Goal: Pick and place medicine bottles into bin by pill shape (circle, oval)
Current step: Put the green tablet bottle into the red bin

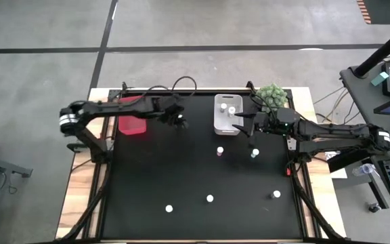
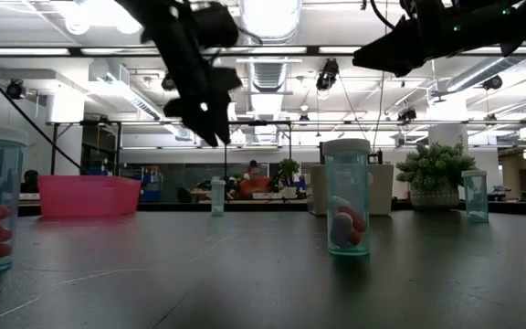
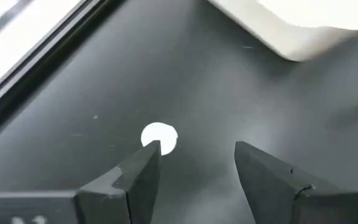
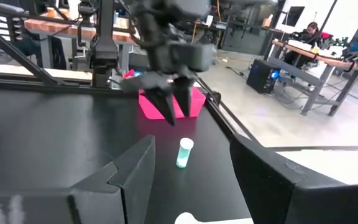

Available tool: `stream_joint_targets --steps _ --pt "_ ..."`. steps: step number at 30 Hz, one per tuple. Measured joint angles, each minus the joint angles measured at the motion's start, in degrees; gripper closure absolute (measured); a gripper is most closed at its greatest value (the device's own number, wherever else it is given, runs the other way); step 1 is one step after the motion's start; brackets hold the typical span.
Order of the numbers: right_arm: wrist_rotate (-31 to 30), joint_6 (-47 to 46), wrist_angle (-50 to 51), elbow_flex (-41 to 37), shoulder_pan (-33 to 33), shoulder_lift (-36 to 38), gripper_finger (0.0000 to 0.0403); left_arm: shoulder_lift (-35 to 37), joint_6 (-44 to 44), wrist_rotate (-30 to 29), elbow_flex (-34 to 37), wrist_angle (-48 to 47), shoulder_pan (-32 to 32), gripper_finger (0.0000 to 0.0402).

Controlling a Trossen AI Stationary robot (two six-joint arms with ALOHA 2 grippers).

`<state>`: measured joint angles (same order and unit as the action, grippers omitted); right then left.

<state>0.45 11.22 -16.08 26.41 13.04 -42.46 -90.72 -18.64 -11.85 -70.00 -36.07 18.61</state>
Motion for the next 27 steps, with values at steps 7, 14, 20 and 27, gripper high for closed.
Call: stream_joint_targets --steps 7,14,20,27 --pt "0.00 0.36 0.01 0.00 0.00 -0.02 0.0202 -5.93 -0.58 2.22 -4.61 -3.07 3.58 0.0212" --pt "-0.52 0.24 -0.02 0.01 0.02 -0.04 0.0202 -7.08 -0.72 3.89 -5.07 -3.06 5.78 0.0212" --pt "-0.52 0.33 -0.02 0.02 0.02 -0.04 0.0202 -7.10 -2.08 4.06 -5.05 -2.86 6.80 0.0212" --pt "-0.52 0.36 -0.02 0.02 0.02 -0.04 0.0202 -7.10 -4.83 4.25 -4.73 -2.42 6.49 0.0212"
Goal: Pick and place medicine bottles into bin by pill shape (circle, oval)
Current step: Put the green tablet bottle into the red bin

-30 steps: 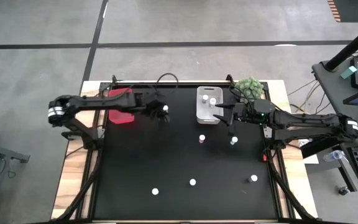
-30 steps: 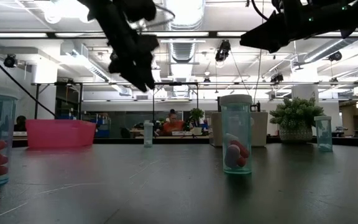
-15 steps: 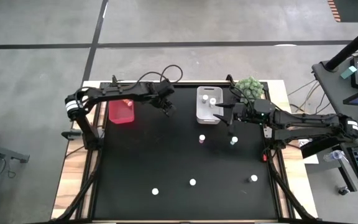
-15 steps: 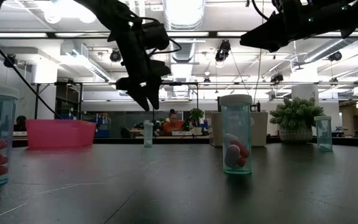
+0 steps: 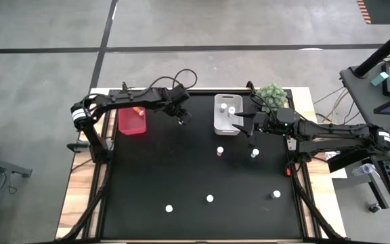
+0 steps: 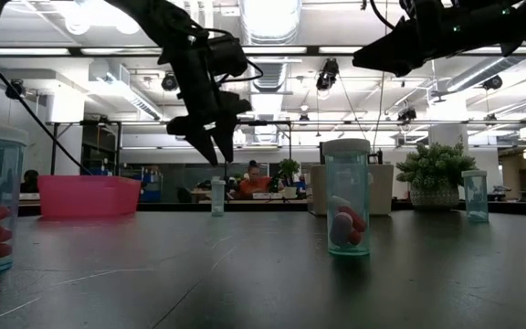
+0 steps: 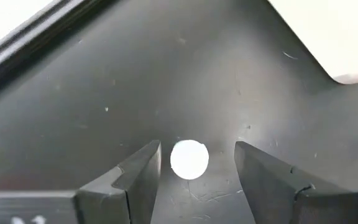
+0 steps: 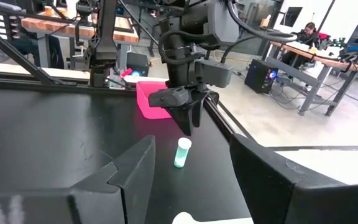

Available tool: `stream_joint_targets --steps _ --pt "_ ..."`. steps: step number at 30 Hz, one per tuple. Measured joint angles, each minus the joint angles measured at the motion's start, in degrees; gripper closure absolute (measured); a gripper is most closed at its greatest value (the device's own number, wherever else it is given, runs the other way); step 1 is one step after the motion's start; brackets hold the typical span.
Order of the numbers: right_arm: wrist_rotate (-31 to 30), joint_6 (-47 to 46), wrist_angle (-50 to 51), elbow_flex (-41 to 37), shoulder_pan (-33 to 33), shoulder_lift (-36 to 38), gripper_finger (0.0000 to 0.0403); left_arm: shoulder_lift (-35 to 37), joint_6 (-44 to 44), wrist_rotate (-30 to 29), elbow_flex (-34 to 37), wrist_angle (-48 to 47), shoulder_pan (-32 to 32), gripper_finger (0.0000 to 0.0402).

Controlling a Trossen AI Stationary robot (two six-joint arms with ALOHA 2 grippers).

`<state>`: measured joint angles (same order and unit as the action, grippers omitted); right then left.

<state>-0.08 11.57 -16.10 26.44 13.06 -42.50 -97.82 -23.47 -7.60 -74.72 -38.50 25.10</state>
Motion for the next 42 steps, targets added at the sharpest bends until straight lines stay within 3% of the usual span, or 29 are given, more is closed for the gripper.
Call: stream_joint_targets --steps 10,42 --pt "0.00 0.01 0.00 0.00 0.00 0.00 0.0202 0.00 -1.67 -0.90 0.33 1.29 -0.92 0.0212" --pt "0.00 0.19 0.00 0.02 0.00 -0.01 0.0202 -0.02 -4.69 -4.76 12.53 15.22 -2.06 0.0218"
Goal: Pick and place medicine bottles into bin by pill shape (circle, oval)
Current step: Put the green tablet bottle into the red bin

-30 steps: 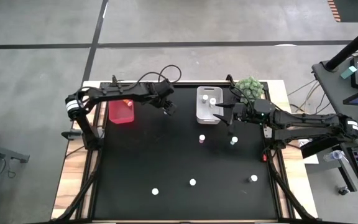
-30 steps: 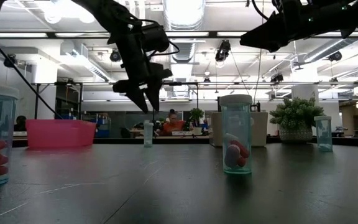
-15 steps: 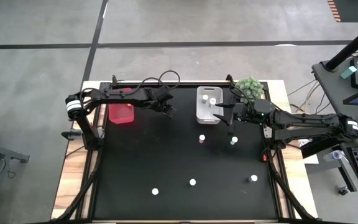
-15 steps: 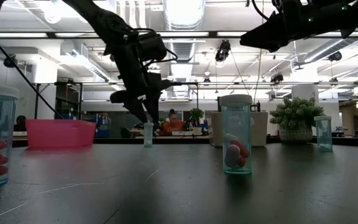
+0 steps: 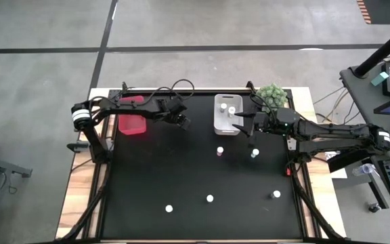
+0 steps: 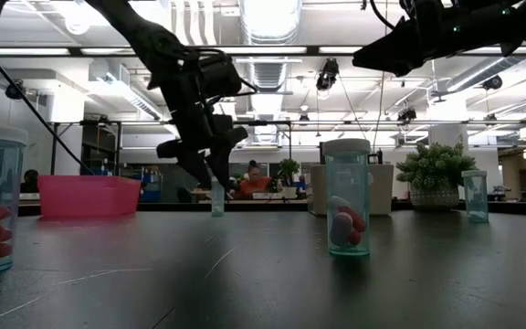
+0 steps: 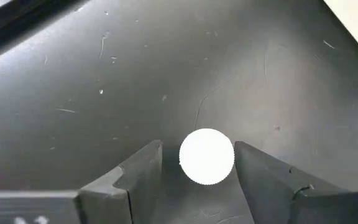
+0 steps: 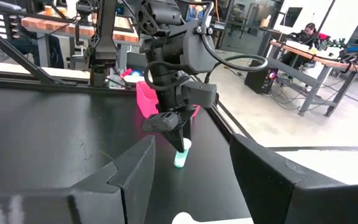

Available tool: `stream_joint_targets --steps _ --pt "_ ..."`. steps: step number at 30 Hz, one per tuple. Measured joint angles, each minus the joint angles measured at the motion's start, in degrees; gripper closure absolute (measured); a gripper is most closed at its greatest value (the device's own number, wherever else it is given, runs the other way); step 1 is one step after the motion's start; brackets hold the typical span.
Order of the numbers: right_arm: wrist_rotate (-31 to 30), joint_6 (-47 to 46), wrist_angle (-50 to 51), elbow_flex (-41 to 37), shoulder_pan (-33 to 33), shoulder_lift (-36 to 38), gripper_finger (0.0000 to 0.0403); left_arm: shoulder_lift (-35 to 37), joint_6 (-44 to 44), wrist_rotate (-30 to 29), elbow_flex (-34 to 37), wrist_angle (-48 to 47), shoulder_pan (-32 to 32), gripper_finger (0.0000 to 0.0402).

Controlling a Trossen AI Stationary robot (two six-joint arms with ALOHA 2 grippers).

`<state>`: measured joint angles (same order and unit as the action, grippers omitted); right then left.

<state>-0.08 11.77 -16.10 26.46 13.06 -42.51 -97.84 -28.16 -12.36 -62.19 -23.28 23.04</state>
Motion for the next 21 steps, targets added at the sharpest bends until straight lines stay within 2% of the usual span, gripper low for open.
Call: stream_joint_targets --steps 12,17,21 --pt "0.00 0.27 -0.01 0.00 0.00 0.00 0.0202 0.02 -0.04 0.11 0.08 0.36 -0.30 0.0307" --pt "0.01 0.38 -0.01 0.00 0.00 0.00 0.0202 0.10 0.01 0.11 0.08 0.30 -0.35 0.0304" --pt "0.02 0.42 -0.02 0.00 0.00 -0.01 0.0202 2.75 1.49 0.06 0.21 -0.40 -0.71 0.0298"
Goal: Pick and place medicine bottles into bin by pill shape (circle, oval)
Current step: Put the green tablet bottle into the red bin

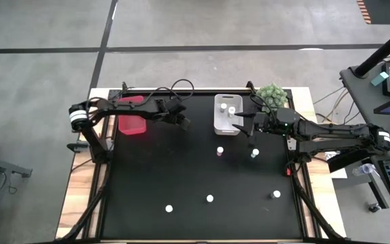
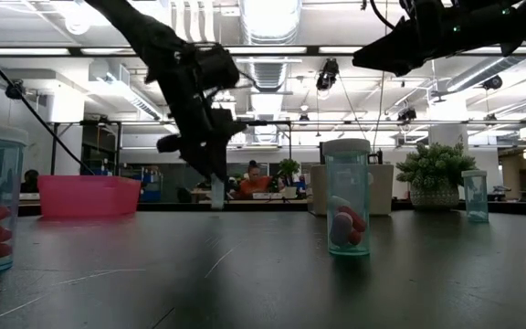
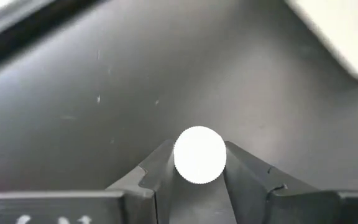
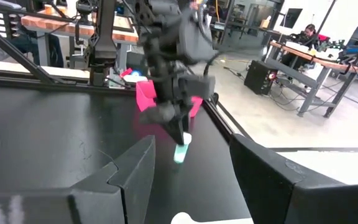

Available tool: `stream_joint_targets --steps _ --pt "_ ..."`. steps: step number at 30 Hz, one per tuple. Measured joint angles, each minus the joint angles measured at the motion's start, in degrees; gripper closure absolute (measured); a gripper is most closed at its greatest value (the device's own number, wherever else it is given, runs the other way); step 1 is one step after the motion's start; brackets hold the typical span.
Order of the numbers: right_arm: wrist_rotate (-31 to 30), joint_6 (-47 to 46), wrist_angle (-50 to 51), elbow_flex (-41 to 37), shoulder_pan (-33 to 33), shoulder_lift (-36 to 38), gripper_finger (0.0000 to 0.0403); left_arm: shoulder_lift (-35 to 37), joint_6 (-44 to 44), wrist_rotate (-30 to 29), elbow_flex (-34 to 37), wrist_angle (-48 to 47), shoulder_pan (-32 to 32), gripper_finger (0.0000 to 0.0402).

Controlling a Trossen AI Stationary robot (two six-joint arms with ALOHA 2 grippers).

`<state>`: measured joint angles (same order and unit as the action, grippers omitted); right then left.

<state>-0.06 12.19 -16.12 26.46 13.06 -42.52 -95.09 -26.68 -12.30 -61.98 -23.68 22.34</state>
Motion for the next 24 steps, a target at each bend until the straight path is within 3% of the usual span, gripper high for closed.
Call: stream_joint_targets --steps 4,11,18,24 --pt "-0.01 -0.28 0.00 0.02 -0.01 0.00 0.0202 5.76 0.67 -0.92 0.03 -4.09 -0.59 0.0301" --pt "0.00 -0.56 -0.13 0.02 0.00 0.00 0.0202 19.34 1.49 -9.14 1.78 -15.46 -1.04 0.0302" --pt "0.00 -0.57 -0.26 0.02 0.00 0.00 0.0202 33.02 -1.63 -12.52 9.98 -16.41 0.62 0.0303" --pt "0.00 -0.57 -0.46 0.02 0.00 0.00 0.0202 40.24 -5.93 -15.08 17.58 -16.50 4.74 0.0303"
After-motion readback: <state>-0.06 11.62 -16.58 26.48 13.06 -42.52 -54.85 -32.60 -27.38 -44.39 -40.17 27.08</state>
